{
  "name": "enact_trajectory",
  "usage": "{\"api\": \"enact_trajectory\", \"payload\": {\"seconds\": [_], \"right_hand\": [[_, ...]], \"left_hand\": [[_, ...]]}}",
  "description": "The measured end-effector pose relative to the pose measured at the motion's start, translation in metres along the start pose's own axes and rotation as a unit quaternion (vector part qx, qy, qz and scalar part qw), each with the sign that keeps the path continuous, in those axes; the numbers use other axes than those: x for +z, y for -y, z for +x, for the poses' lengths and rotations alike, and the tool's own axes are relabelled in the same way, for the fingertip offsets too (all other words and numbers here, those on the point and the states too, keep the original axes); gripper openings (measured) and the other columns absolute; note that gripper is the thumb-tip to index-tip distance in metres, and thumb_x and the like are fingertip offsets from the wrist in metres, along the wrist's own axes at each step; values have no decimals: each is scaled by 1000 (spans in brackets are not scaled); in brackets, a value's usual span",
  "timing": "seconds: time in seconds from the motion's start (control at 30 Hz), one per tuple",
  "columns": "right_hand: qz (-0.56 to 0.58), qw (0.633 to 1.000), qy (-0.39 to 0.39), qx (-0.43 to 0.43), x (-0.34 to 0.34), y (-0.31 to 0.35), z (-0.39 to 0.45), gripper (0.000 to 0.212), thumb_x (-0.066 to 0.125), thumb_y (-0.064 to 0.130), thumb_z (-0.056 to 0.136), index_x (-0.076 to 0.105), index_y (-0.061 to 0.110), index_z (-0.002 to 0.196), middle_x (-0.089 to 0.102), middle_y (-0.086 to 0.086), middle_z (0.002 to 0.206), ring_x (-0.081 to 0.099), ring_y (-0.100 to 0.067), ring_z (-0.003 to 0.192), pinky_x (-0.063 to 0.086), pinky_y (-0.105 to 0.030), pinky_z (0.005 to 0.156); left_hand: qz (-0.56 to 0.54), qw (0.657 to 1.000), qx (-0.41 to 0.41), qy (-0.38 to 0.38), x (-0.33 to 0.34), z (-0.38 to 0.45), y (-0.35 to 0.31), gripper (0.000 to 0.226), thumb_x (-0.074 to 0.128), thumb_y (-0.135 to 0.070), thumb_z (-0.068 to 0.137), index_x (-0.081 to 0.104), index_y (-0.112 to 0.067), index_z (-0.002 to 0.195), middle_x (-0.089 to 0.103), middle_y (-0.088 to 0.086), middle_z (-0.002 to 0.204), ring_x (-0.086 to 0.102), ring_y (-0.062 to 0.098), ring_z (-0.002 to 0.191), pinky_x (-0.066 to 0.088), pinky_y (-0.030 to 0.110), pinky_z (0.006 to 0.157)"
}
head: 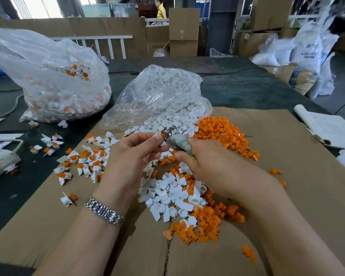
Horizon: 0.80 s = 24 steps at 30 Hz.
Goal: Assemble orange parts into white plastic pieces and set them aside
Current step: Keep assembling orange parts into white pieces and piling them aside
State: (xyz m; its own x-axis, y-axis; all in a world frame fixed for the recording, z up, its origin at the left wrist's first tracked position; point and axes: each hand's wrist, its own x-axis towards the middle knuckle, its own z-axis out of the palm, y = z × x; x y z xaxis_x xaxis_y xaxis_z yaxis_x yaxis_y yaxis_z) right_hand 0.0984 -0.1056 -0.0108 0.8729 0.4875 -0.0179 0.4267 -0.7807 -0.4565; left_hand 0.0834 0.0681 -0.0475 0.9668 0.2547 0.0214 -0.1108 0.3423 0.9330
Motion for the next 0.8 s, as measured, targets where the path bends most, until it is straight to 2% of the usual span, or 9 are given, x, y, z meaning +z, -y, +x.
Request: {"api": "enact_trajectory", "payload": {"seconds": [0.2, 0.37, 0.43, 0.5, 0.57, 0.6, 0.67, 0.73, 0.8], "right_hand": [[-12, 1000, -26, -13, 3, -4, 3, 37, 41, 53, 102, 55, 20, 95, 61, -3, 83, 58, -19, 72, 52, -42, 67], [72, 997, -29, -19, -7, -12, -2, 46, 39, 66, 94, 53, 24, 82, 62, -2, 79, 59, -21, 70, 51, -48, 65], [61, 996, -57, 12, -8, -19, 0, 43, 39, 66, 94, 47, 27, 81, 55, 2, 77, 53, -15, 67, 44, -40, 58], [18, 995, -84, 54, -7, -25, 4, 40, 39, 64, 97, 41, 27, 81, 48, 5, 81, 45, -11, 68, 32, -31, 56], [-23, 990, -95, 100, -4, -29, 9, 39, 40, 62, 98, 43, 24, 91, 47, 2, 92, 45, -14, 77, 31, -30, 59], [-40, 988, -93, 120, -1, -31, 11, 41, 41, 62, 98, 46, 21, 100, 50, -1, 100, 47, -18, 86, 36, -33, 66], [-71, 982, -90, 151, 4, -33, 14, 52, 44, 62, 97, 50, 16, 119, 51, -9, 118, 51, -26, 106, 46, -42, 85], [-110, 975, -95, 168, 9, -33, 15, 61, 45, 63, 96, 47, 13, 131, 49, -14, 130, 49, -33, 120, 45, -51, 98], [-148, 968, -92, 180, 14, -33, 17, 65, 46, 63, 95, 45, 12, 136, 47, -17, 136, 46, -36, 126, 41, -53, 101]], "left_hand": [[1, 1000, -9, -13, -1, 2, 2, 4, 77, -10, 84, 80, -11, 82, 77, 10, 83, 77, 20, 79, 57, 19, 63], [78, 992, 56, -84, -11, 4, -2, 7, 71, -21, 95, 77, -18, 95, 76, 1, 85, 72, 10, 77, 55, 19, 60], [213, 958, 101, -164, -20, 6, -3, 9, 69, -27, 98, 77, -26, 94, 76, -3, 86, 68, 5, 70, 52, 17, 56], [341, 902, 148, -221, -26, 10, -4, 12, 65, -20, 98, 74, -28, 100, 71, -1, 101, 61, 8, 71, 49, 21, 58], [457, 836, 175, -249, -28, 13, -4, 20, 65, -14, 96, 72, -25, 111, 55, 2, 115, 56, 11, 82, 44, 24, 66], [494, 814, 186, -243, -28, 13, -5, 21, 66, -14, 94, 71, -23, 112, 50, 1, 114, 55, 15, 91, 45, 27, 73], [530, 806, 193, -179, -26, 11, -3, 15, 69, -17, 91, 72, -24, 105, 54, -4, 106, 57, 19, 99, 49, 36, 87], [554, 812, 154, -98, -21, 7, 0, 5, 69, -25, 90, 70, -30, 92, 62, -10, 95, 60, 15, 91, 53, 46, 92], [606, 785, 113, -55, -17, 4, 4, 6, 70, -39, 89, 65, -35, 88, 62, -14, 90, 61, 12, 88, 53, 49, 93]]}}
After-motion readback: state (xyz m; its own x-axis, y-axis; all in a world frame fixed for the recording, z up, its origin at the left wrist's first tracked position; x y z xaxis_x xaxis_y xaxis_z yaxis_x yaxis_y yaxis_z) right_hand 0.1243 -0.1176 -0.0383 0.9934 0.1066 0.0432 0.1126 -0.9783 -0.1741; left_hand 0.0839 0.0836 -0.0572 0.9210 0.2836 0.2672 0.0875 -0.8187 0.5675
